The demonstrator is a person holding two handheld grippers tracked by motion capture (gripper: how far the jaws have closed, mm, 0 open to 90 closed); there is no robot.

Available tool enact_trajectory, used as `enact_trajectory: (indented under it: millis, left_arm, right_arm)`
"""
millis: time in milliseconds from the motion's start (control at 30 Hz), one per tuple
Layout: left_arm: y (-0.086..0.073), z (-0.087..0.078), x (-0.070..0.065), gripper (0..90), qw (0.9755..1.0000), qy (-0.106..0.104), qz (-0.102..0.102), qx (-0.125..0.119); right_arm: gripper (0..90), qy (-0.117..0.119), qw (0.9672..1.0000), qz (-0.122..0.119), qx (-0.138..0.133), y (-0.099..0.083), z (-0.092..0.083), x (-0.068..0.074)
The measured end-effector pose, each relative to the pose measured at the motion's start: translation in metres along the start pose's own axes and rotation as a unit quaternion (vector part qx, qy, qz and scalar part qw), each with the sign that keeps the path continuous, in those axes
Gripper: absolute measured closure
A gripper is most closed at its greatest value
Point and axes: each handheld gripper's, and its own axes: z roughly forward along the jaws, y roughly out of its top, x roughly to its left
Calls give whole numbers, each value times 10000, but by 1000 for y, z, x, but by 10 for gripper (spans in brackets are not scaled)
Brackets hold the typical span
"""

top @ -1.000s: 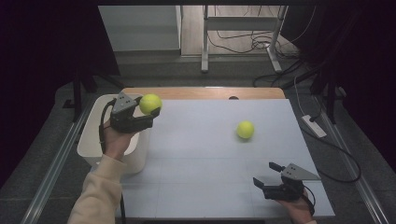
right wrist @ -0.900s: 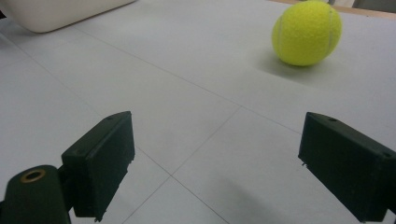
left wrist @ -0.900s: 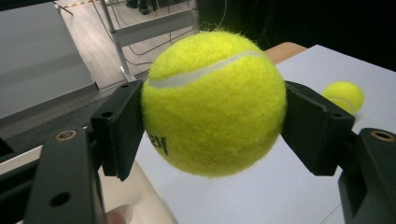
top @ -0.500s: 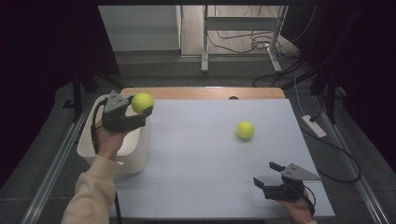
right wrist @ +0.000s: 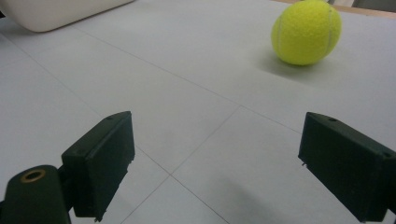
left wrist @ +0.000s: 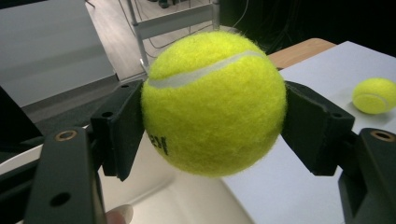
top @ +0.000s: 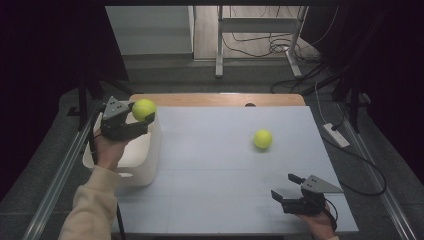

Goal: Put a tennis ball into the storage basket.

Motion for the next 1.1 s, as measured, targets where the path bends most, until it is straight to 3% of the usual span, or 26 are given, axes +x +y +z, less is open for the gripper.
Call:
enact_trajectory:
  millis: [1100]
  left_arm:
    - [-8, -2, 42, 271, 9978, 521, -222, 349]
  right_arm:
    - [102, -1, 10000, -5, 11, 0, 1, 0]
